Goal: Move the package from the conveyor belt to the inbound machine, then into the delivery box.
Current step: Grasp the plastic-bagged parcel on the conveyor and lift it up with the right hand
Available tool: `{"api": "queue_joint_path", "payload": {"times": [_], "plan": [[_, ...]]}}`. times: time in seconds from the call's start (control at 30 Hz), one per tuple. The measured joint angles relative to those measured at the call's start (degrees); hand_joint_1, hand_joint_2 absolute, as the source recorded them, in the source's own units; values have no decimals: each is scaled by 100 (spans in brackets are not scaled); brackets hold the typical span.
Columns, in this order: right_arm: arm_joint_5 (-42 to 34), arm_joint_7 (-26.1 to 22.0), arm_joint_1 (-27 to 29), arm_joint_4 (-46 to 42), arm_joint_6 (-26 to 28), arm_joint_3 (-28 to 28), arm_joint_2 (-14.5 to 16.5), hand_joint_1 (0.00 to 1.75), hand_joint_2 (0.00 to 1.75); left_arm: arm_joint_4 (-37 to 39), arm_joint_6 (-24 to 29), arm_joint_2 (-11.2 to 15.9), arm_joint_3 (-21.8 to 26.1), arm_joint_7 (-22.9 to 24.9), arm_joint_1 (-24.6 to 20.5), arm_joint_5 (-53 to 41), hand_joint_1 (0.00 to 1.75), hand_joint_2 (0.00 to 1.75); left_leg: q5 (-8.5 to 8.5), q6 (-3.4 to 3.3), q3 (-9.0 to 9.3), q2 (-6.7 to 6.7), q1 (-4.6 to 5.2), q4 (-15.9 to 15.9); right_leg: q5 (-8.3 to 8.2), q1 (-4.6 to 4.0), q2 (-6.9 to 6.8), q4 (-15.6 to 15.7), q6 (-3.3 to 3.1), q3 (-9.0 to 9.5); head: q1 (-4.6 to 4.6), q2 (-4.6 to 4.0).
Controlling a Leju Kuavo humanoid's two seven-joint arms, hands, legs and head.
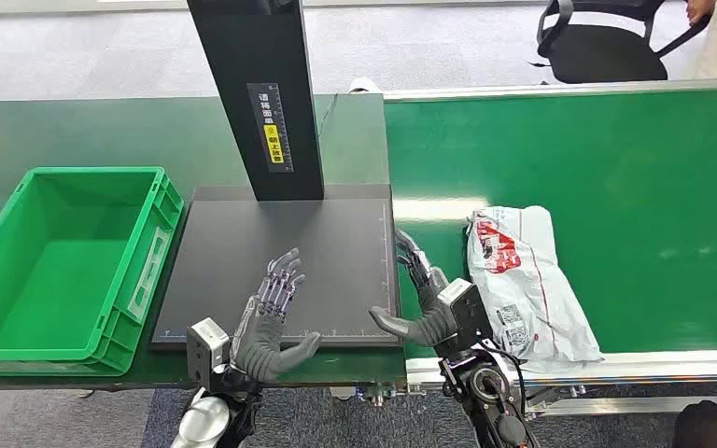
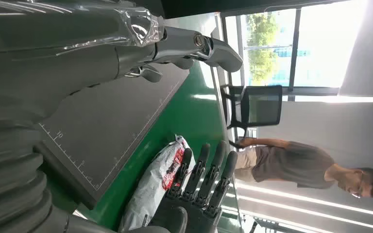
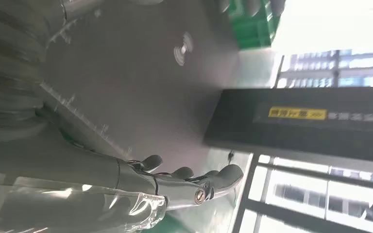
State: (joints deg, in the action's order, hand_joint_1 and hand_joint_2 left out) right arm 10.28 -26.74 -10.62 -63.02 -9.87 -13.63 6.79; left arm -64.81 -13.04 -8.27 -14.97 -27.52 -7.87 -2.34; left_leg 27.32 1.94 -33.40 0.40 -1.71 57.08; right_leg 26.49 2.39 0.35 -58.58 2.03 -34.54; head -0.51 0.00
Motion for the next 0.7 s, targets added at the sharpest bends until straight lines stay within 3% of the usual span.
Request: {"api": "queue_joint_path", "payload": {"times": [0.17, 0.7], "plan": [[1040, 250, -55, -92, 821, 20, -134, 0, 175, -7, 52, 27, 6, 9, 55, 26, 0, 175, 0, 0, 0, 0, 0, 0, 0, 0, 0, 0, 0, 1, 0, 0], [1190, 318, -74, -210, 890, 27, -269, 0, 175, -9, 54, 53, 9, 20, 82, 36, 0, 175, 0, 0, 0, -1, 0, 0, 0, 0, 0, 0, 0, 1, 1, 0]]}}
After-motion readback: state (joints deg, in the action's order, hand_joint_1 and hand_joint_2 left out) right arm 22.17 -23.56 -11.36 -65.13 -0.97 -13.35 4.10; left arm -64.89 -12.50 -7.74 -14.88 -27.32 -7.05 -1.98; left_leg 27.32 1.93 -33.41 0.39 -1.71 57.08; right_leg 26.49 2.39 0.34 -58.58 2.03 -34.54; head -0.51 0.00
